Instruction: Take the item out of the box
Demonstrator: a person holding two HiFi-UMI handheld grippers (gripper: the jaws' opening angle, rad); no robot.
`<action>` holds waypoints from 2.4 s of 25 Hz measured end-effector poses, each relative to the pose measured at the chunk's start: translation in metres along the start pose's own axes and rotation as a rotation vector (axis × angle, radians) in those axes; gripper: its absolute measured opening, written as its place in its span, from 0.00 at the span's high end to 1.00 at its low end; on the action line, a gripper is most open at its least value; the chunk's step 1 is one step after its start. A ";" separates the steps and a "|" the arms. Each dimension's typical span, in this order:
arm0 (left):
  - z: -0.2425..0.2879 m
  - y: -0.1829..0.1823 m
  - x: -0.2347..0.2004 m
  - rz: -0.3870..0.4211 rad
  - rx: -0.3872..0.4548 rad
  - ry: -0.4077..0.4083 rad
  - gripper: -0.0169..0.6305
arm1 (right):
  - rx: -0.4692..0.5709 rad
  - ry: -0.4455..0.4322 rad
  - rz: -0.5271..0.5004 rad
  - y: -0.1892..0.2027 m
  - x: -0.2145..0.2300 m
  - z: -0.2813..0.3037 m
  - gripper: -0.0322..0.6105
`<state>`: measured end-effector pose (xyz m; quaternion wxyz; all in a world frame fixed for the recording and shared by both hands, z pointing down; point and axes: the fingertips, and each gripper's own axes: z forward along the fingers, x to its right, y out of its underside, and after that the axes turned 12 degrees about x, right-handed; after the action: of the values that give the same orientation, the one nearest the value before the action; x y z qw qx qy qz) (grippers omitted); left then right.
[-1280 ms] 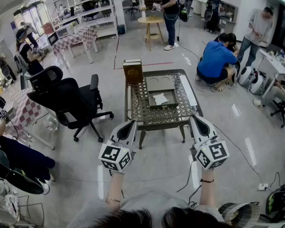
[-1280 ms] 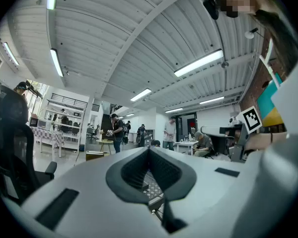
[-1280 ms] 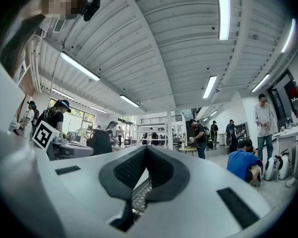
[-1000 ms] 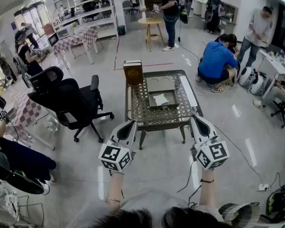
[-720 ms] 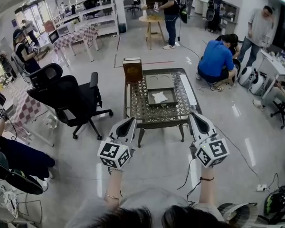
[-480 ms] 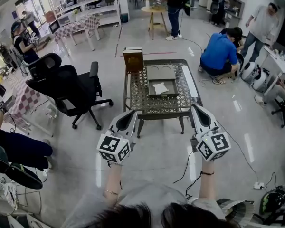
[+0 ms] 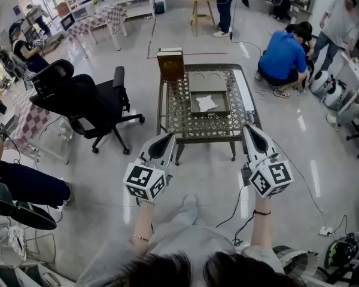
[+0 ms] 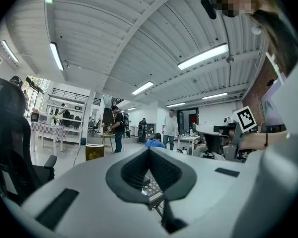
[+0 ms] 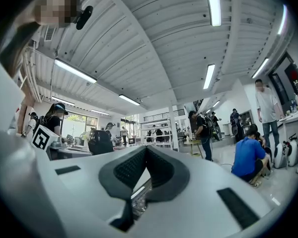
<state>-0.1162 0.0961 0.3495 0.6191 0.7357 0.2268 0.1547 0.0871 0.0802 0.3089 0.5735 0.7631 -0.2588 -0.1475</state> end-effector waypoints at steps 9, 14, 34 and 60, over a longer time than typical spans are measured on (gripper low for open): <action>0.052 0.006 -0.037 -0.015 0.015 0.045 0.95 | -0.011 0.001 0.005 0.019 0.018 0.047 0.92; 0.073 0.013 -0.053 -0.022 0.011 0.066 0.95 | -0.022 0.013 0.007 0.033 0.027 0.068 0.92; 0.124 0.046 -0.084 -0.068 -0.045 0.072 0.95 | -0.084 0.055 0.033 0.071 0.072 0.118 0.92; 0.247 0.119 -0.118 -0.143 -0.157 -0.039 0.95 | -0.230 -0.077 0.120 0.148 0.180 0.214 0.92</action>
<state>-0.0737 -0.1892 0.4269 0.6887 0.6697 0.2537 0.1133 0.0894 -0.2233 0.3989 0.6548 0.6691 -0.3071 -0.1708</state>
